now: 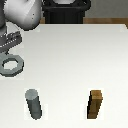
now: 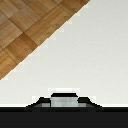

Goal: Put the loop with the handle onto the peg.

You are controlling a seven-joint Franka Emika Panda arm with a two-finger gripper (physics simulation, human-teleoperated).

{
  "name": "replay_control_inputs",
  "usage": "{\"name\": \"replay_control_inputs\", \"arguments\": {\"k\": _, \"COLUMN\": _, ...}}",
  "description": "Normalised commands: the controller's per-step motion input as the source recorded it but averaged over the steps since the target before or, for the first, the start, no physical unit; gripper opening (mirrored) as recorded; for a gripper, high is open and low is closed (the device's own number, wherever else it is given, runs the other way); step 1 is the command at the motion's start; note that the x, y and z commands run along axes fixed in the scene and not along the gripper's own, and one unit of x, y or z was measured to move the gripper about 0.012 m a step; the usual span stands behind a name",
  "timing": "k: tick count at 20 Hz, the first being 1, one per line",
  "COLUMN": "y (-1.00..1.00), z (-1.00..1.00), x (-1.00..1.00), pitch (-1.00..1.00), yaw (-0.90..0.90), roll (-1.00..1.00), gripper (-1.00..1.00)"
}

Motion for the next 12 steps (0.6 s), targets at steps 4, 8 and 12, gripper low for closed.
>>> {"name": "replay_control_inputs", "arguments": {"k": 4, "y": 0.00, "z": 1.00, "x": 0.00, "pitch": 0.00, "yaw": 0.00, "roll": 0.00, "gripper": -1.00}}
{"name": "replay_control_inputs", "arguments": {"k": 8, "y": 0.50, "z": 0.25, "x": 0.00, "pitch": 0.00, "yaw": 0.00, "roll": 0.00, "gripper": -1.00}}
{"name": "replay_control_inputs", "arguments": {"k": 12, "y": 1.00, "z": 0.00, "x": 0.00, "pitch": 0.00, "yaw": 0.00, "roll": 0.00, "gripper": -1.00}}
